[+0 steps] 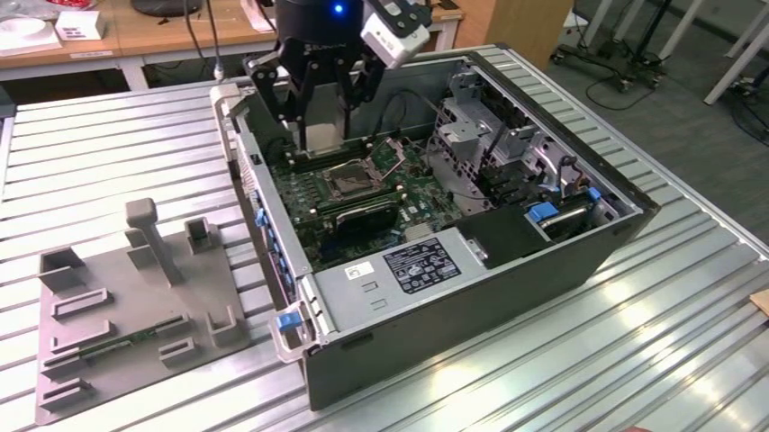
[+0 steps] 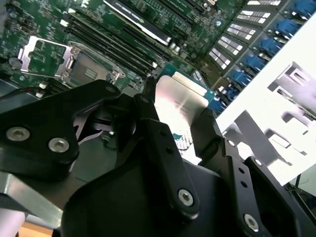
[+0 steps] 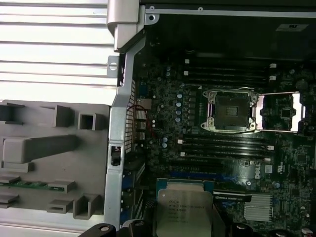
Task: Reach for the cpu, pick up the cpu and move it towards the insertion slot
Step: 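Pick up the cpu and move it towards the insertion slot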
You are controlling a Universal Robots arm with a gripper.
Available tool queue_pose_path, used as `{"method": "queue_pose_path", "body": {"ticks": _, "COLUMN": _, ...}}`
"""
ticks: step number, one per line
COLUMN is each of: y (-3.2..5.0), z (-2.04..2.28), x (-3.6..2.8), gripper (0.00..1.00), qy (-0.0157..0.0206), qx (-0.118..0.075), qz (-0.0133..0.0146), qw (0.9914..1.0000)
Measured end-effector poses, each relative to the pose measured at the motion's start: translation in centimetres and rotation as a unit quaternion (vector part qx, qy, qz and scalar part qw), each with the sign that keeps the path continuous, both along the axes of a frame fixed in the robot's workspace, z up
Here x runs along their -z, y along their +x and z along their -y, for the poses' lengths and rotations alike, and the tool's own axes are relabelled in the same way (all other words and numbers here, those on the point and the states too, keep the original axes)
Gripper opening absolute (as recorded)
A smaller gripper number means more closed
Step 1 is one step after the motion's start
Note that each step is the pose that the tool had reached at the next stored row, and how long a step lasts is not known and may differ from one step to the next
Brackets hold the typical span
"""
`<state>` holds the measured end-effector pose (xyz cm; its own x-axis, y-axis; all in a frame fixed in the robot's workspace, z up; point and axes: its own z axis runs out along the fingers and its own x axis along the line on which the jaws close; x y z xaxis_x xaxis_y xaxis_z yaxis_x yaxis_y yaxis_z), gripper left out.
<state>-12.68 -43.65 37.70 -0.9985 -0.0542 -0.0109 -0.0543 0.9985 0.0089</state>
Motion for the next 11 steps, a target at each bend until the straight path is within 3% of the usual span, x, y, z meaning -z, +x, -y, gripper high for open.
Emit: {"method": "queue_pose_path", "body": {"ticks": 11, "y": 2.20, "z": 0.00, "x": 0.02, "gripper": 0.54, "qy": 0.0001, "qx": 0.000, "qz": 0.0000, "qw": 1.00000}}
